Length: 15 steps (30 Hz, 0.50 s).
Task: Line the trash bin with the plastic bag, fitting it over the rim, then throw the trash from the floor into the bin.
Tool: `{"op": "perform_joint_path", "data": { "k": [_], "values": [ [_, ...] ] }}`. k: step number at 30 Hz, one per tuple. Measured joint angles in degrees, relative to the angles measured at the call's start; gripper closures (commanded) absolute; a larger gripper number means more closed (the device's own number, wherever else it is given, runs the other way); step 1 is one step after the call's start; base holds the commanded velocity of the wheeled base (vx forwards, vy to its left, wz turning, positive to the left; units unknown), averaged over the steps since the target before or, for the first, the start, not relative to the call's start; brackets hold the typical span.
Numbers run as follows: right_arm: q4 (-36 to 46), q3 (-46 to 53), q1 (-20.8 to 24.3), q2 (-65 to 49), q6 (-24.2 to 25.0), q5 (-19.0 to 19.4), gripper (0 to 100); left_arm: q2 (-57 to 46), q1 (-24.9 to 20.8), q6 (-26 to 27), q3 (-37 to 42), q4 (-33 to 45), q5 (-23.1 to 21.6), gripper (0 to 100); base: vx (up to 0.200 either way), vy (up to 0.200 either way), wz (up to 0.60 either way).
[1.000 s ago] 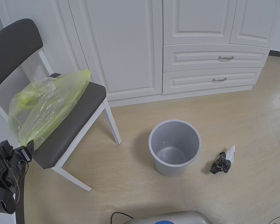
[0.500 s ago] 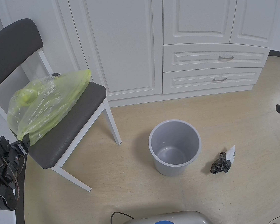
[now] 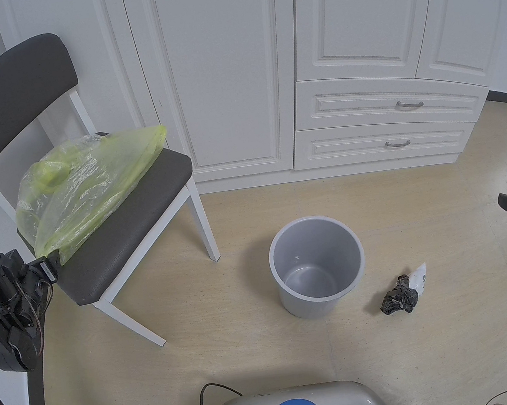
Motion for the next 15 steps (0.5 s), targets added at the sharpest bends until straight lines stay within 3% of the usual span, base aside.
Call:
{"op": "perform_joint_path", "data": {
  "k": [5, 14, 15],
  "values": [
    [-0.07, 0.22, 0.77, -0.04, 0.00, 0.04, 0, 0.46, 0.38, -2.57, -2.84, -0.02, 1.84, 0, 0.000, 0.000, 0.00],
    [-0.11, 0.28, 1.29, -0.23, 0.00, 0.04, 0, -1.57, 0.46, -2.66, -3.12, -0.04, 1.95, 0, 0.000, 0.000, 0.00],
    [-0.09, 0.28, 1.30, -0.26, 0.00, 0.06, 0, -1.77, 0.46, -2.61, -3.06, -0.04, 2.00, 100, 0.000, 0.000, 0.00]
  ]
}}
